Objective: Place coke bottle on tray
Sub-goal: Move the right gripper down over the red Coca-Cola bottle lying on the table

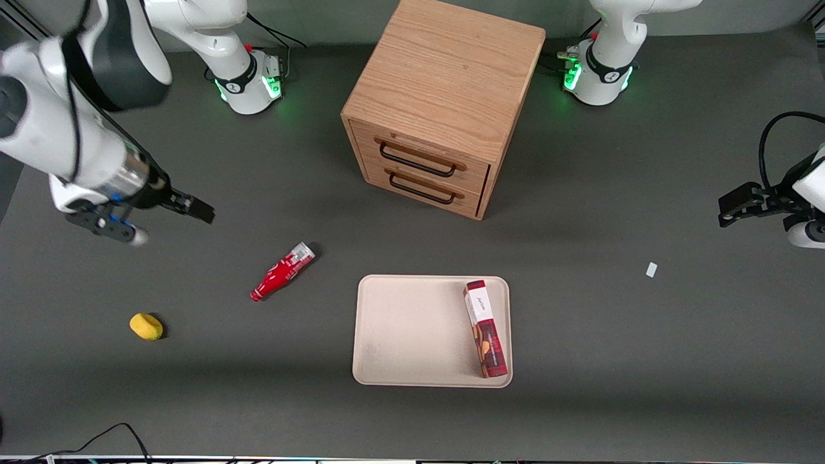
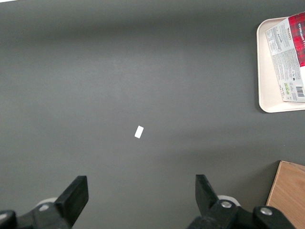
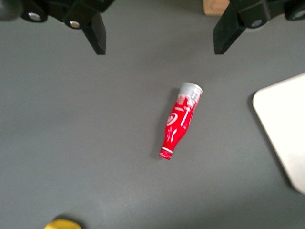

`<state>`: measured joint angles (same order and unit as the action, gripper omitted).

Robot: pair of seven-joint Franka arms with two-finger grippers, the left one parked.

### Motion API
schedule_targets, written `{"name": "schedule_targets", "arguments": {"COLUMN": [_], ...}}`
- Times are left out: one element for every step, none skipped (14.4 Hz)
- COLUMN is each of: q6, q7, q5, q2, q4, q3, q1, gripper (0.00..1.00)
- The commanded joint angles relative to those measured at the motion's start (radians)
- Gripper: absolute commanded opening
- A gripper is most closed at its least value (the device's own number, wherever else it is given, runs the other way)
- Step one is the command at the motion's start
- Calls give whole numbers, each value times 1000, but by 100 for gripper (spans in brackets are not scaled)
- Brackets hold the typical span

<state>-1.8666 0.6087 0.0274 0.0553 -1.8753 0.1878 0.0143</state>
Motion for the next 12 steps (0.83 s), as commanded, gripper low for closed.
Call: {"name": "schedule_targets", "arguments": {"q6": [-109,-141,-170,-204,-248,-290,-322,-351,-385,-410,-419,-428], "q7": [153,192,230,262,299,334,371,405,436,456,465,465], "q5": [5,3,-10,-23,-26,-40,-62,-84,-96,-103,-103,-103], "q2": [78,110,142,171,207,240,279,314,351,385,405,420], "q4": [-33,-41,-45,-50,-57,-62,-64,-64,-64,-64,-64,-64], "q3": [12,12,13,16,18,19,19,21,25,32,32,32], "q1": [-14,-16,-17,-26,-39,-43,-51,-54,-56,-59,-59,-59], "gripper": [100,100,100,100,100,100,100,100,100,100,100,100]}}
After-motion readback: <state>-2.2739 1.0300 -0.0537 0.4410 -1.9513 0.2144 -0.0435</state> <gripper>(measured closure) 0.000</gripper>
